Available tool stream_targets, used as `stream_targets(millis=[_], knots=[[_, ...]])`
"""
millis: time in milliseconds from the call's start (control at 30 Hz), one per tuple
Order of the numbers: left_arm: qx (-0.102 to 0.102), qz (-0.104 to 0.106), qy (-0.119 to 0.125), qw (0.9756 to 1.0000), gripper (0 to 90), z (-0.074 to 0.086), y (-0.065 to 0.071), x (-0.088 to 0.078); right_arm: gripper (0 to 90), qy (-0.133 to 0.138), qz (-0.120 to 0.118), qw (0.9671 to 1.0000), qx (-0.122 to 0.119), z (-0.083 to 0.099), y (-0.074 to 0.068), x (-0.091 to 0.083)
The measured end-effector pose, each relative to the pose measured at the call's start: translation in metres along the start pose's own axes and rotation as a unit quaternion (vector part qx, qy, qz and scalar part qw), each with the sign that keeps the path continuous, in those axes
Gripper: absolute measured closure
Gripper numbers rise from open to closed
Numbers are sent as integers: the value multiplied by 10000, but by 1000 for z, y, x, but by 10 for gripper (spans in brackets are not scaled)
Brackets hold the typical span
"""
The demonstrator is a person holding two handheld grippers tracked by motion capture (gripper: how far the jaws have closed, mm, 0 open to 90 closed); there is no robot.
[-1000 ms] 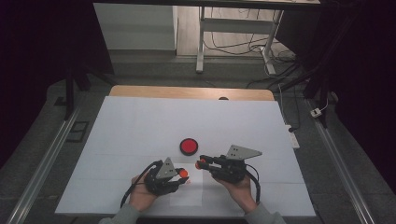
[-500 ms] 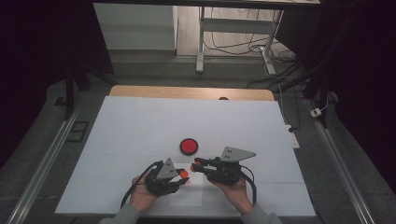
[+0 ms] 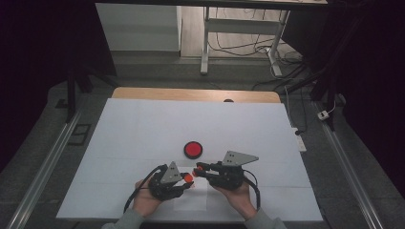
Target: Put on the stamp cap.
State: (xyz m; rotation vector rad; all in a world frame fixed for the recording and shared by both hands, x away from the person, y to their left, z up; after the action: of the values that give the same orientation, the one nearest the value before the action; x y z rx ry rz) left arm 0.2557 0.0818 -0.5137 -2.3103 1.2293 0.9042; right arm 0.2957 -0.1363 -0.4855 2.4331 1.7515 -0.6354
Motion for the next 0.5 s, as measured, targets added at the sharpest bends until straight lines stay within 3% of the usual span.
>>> stream_targets(millis=[500], knots=[[35, 6, 21, 10000, 645, -1, 2, 0, 722, -115, -113, 9999, -52, 2, -7, 8]])
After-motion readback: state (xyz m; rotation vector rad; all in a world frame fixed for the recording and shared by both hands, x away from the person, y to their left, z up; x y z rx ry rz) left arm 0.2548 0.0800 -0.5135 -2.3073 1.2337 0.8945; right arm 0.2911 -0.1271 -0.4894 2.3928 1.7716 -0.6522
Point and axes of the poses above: each handheld gripper's, and its own axes: x roughly forward along the jaws, z roughly out of its underside, y roughly to its right, the point moved 1 cm from there along x, roughly forward along the jaws, and after that the axes turned 3 degrees about -y, right-handed, at the moved point
